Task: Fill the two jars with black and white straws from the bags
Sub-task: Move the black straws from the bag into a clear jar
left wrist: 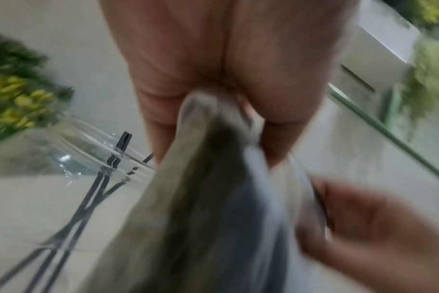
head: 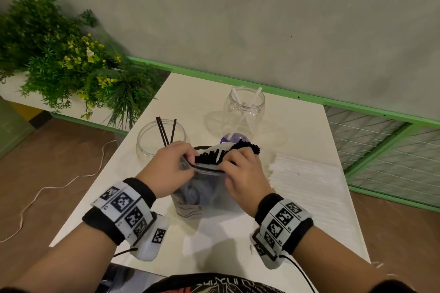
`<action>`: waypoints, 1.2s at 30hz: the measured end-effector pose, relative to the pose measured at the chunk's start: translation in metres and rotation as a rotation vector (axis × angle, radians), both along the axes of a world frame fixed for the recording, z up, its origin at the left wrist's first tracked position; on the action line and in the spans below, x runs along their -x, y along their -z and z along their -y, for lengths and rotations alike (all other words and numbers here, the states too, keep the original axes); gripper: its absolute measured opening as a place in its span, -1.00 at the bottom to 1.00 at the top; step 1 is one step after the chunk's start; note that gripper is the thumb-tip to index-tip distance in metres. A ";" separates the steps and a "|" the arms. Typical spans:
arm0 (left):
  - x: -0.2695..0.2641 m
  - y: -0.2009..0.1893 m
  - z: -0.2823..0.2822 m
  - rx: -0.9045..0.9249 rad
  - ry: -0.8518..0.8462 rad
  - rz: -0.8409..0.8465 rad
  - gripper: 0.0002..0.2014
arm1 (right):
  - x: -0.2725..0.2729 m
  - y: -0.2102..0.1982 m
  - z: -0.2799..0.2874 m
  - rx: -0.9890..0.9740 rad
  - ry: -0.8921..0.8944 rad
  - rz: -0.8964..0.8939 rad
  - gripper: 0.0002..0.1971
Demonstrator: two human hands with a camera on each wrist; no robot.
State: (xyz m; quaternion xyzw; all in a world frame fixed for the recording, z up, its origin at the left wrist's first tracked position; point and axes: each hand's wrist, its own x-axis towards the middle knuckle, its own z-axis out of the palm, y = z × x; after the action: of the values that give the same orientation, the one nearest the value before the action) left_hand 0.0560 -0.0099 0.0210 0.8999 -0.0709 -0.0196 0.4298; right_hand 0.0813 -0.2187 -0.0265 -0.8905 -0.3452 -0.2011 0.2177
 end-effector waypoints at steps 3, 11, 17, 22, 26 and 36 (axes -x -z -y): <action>0.000 -0.008 -0.007 0.091 0.013 -0.169 -0.76 | 0.000 -0.003 0.002 0.057 -0.010 0.004 -0.80; 0.017 -0.002 -0.004 -0.033 -0.299 0.022 -0.69 | 0.017 0.004 0.013 0.190 -0.077 -0.026 -0.79; 0.014 -0.012 0.016 -0.205 -0.281 -0.248 -0.47 | 0.028 0.012 0.014 0.189 -0.113 -0.122 -0.79; 0.014 -0.012 0.028 -0.219 -0.288 -0.270 -0.41 | 0.030 0.008 0.011 0.200 -0.139 -0.176 -0.72; 0.013 -0.014 0.024 -0.074 -0.285 -0.307 -0.70 | 0.025 0.007 0.015 -0.064 -0.145 -0.264 -0.67; 0.010 -0.010 0.020 0.181 -0.321 -0.312 -0.78 | -0.012 -0.022 -0.001 0.192 -0.030 -0.289 -0.39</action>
State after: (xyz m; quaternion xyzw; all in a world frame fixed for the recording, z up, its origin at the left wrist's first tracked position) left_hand 0.0456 -0.0299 0.0307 0.8434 0.1387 -0.0835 0.5123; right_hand 0.0937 -0.2176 -0.0046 -0.9216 -0.3410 -0.0339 0.1822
